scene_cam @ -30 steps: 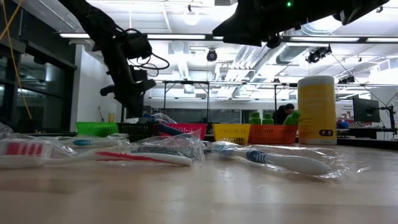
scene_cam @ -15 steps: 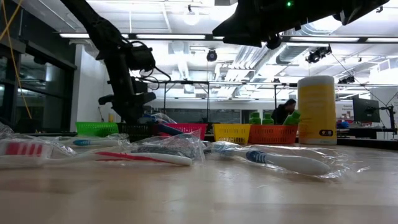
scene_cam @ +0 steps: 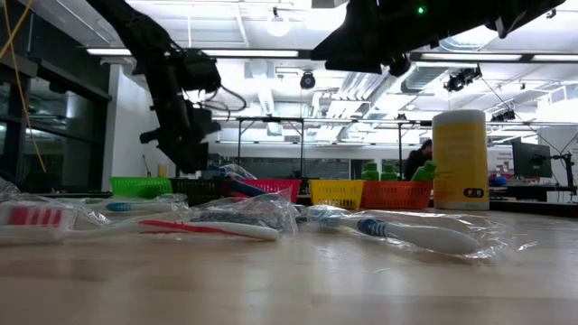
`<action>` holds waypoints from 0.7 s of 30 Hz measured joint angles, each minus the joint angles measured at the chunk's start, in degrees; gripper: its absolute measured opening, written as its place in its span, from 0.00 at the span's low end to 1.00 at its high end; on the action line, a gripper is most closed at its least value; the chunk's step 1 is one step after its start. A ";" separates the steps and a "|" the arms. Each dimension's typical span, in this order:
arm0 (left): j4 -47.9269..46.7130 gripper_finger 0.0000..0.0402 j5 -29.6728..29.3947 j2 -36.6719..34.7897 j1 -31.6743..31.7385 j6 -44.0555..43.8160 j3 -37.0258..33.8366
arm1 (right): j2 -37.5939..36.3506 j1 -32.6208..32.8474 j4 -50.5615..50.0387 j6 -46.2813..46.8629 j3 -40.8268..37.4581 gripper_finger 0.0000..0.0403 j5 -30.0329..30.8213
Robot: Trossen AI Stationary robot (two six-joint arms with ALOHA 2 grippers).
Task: Pick & Place Travel size toiletries
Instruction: Put the blue razor into the black basket
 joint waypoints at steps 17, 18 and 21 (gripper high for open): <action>-2.52 0.21 1.15 -8.13 -21.58 0.34 -0.02 | -0.01 2.27 -10.74 4.94 0.00 0.59 -4.39; -1.63 0.21 1.16 -7.72 -23.03 -0.31 -0.04 | 0.00 2.45 -10.87 4.92 0.00 0.59 -4.35; -0.22 0.21 1.14 -7.00 -26.35 -2.72 -0.09 | 0.00 2.67 -11.09 4.78 0.00 0.59 -4.30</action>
